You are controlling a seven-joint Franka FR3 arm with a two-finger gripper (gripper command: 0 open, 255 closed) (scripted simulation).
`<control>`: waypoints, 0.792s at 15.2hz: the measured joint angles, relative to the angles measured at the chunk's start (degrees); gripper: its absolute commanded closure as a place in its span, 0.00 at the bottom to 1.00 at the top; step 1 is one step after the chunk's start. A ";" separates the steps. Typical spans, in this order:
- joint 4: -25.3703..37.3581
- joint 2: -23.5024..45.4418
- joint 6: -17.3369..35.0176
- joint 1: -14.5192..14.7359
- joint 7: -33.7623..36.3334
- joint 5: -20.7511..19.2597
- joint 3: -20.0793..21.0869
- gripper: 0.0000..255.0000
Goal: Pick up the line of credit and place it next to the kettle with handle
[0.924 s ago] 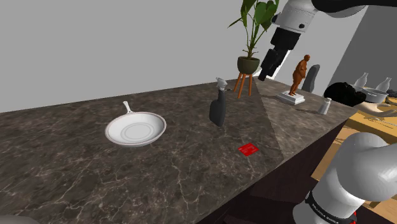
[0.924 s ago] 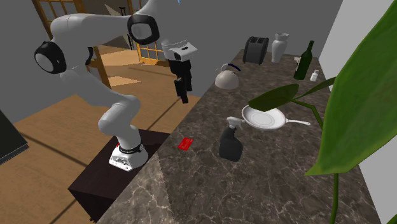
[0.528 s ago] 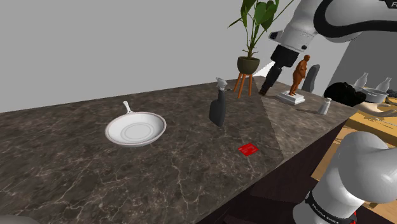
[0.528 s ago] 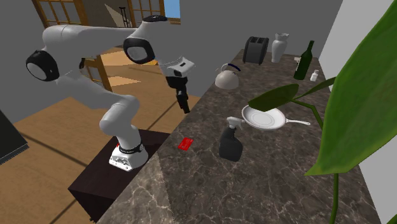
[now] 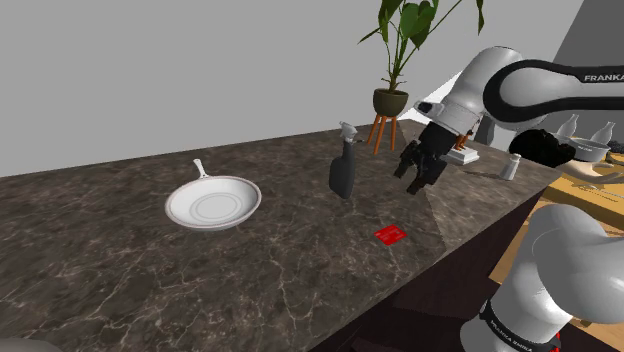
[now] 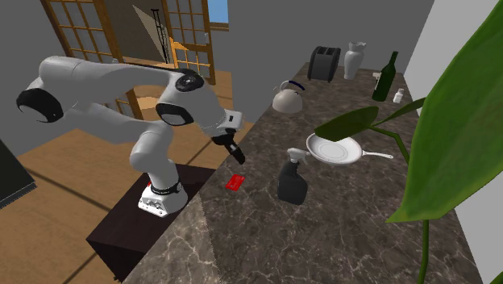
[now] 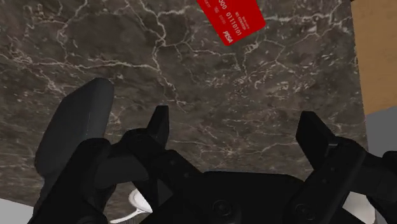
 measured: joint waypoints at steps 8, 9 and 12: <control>-8.79 4.99 12.26 11.48 -32.41 -2.95 -21.52 0.00; -9.20 5.82 13.40 12.64 -34.84 -3.13 -23.24 0.00; -10.60 7.85 16.96 14.82 -37.49 -3.04 -25.63 0.00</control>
